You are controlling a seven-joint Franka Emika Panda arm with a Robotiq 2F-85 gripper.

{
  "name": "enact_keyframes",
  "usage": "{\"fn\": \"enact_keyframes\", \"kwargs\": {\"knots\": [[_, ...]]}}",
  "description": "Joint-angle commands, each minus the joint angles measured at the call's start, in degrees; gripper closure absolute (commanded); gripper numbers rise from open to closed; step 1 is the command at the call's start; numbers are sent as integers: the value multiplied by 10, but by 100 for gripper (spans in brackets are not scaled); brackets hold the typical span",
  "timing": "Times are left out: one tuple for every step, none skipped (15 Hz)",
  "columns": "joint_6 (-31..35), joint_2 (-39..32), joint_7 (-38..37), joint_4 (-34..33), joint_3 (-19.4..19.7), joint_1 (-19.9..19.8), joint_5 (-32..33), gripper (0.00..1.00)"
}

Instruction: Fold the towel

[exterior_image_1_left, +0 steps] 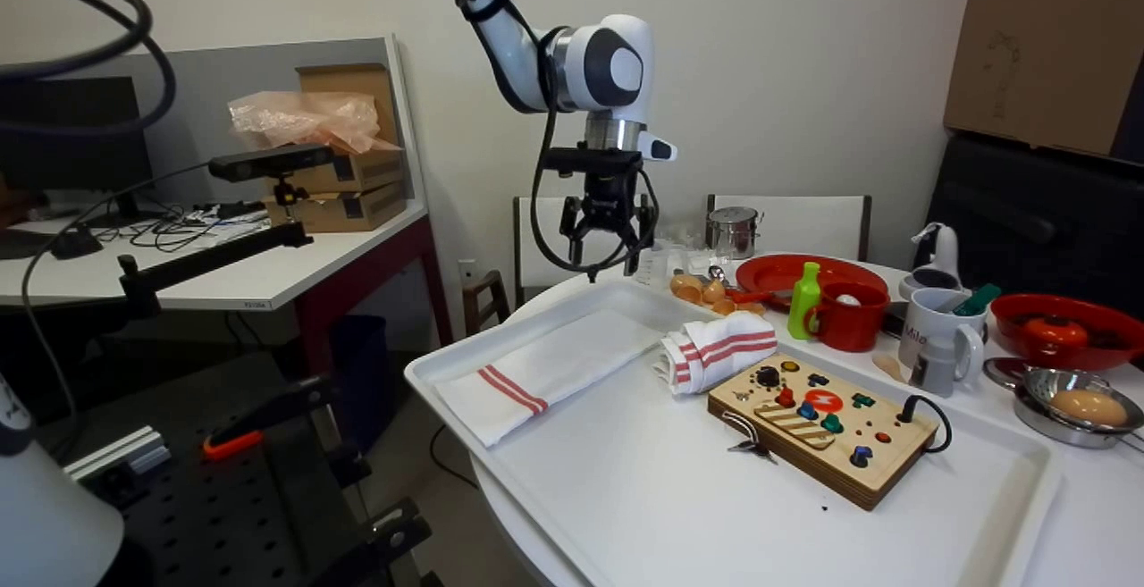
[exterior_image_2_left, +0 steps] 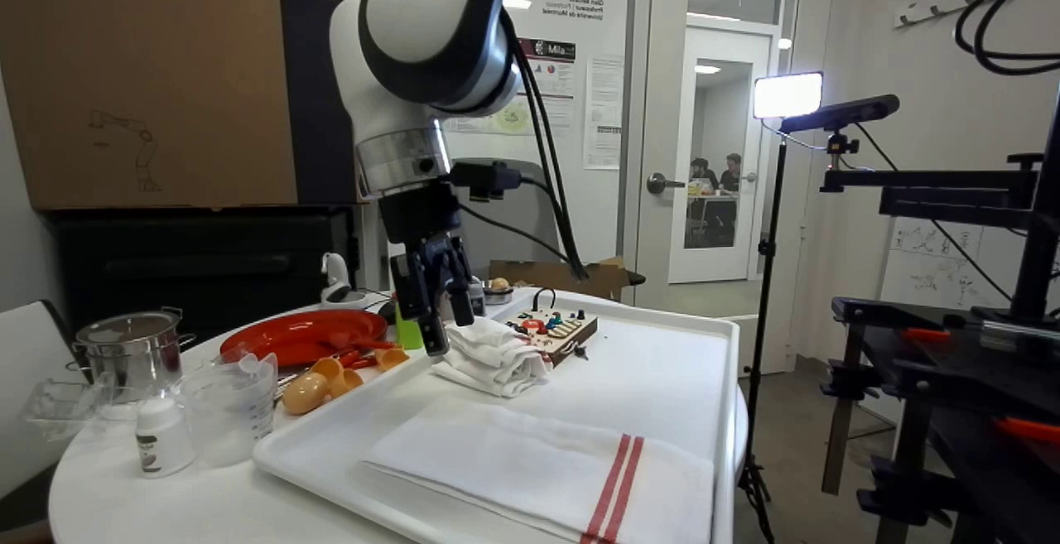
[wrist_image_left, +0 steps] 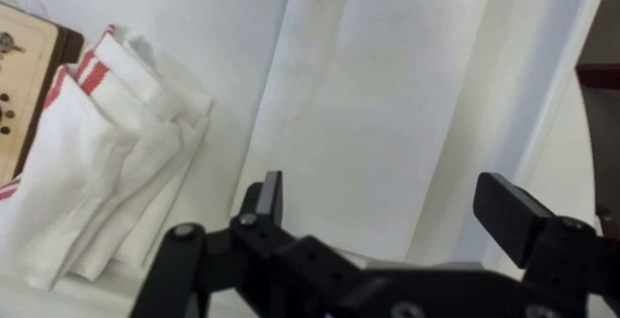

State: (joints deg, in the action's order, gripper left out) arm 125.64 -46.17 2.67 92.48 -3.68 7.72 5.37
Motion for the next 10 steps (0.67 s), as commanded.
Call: {"fn": "enact_keyframes", "kwargs": {"knots": [[41, 6, 18, 41, 19, 2, 42, 0], [22, -2, 8, 17, 8, -1, 24, 0], [25, -3, 10, 24, 12, -1, 30, 0], [28, -3, 11, 27, 14, -2, 32, 0], [28, -3, 12, 29, 15, -2, 33, 0], [29, -3, 12, 29, 15, -2, 33, 0], [29, -3, 13, 29, 15, -2, 33, 0], [33, -5, 39, 26, 8, -7, 37, 0], [42, -7, 67, 25, 3, -11, 45, 0], [43, -9, 86, 21, 3, -10, 53, 0]]}}
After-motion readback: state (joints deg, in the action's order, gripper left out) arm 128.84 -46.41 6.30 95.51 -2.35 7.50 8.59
